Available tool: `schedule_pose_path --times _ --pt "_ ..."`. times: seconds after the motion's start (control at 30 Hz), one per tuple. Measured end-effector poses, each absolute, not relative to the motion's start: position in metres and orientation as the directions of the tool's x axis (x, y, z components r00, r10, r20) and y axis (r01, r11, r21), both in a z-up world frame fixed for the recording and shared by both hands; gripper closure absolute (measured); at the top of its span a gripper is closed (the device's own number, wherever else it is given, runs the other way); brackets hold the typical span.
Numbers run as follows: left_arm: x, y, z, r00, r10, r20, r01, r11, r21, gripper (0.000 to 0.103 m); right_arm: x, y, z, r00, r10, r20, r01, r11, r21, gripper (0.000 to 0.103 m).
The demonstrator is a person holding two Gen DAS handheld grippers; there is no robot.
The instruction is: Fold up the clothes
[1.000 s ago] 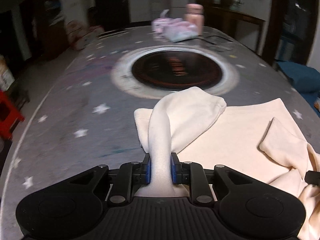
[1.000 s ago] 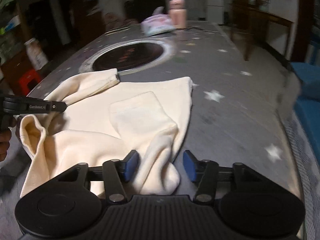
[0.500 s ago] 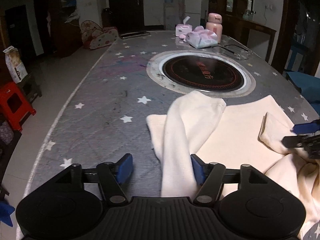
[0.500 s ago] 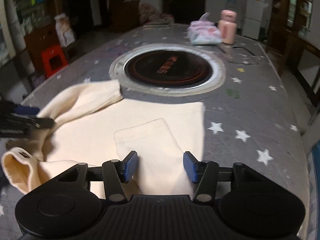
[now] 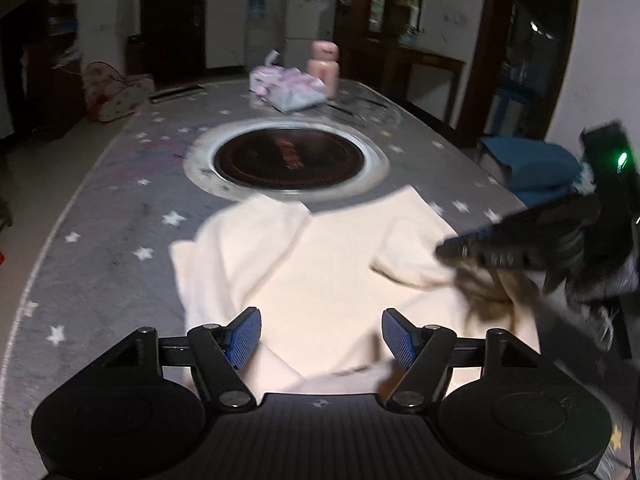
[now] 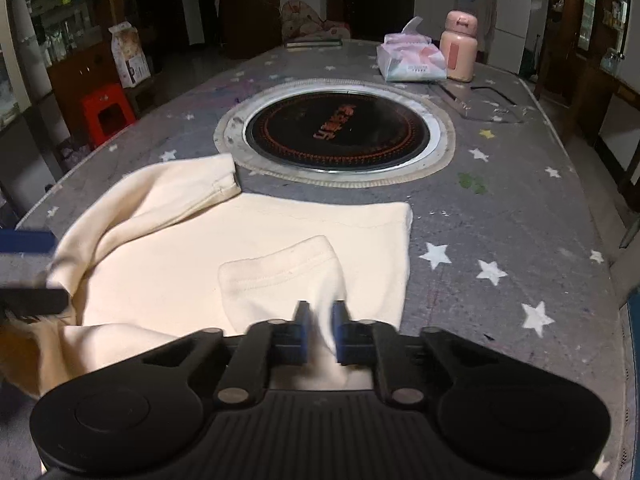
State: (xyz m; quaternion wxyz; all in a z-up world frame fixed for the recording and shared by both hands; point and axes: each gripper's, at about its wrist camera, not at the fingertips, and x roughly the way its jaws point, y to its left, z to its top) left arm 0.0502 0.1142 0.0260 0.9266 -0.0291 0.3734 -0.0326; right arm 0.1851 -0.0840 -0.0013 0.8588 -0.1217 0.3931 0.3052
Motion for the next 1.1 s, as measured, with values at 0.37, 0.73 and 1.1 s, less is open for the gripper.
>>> schedule_pose_path --times 0.37,0.73,1.1 --pt "0.016 0.101 0.01 0.662 -0.164 -0.731 0.139 0.986 -0.096 0.036 0.151 -0.144 0.039 0.627 0.419 -0.657 -0.55 0.835 0.009 0.098" --pt "0.0 0.105 0.0 0.647 -0.186 -0.739 0.16 0.981 -0.107 0.042 0.185 -0.093 -0.004 0.531 0.433 -0.728 -0.596 0.802 0.043 0.058" --pt "-0.001 0.104 0.0 0.652 -0.196 -0.733 0.178 0.979 -0.103 0.041 0.178 -0.096 0.003 0.565 0.444 -0.696 -0.603 0.798 0.019 0.099"
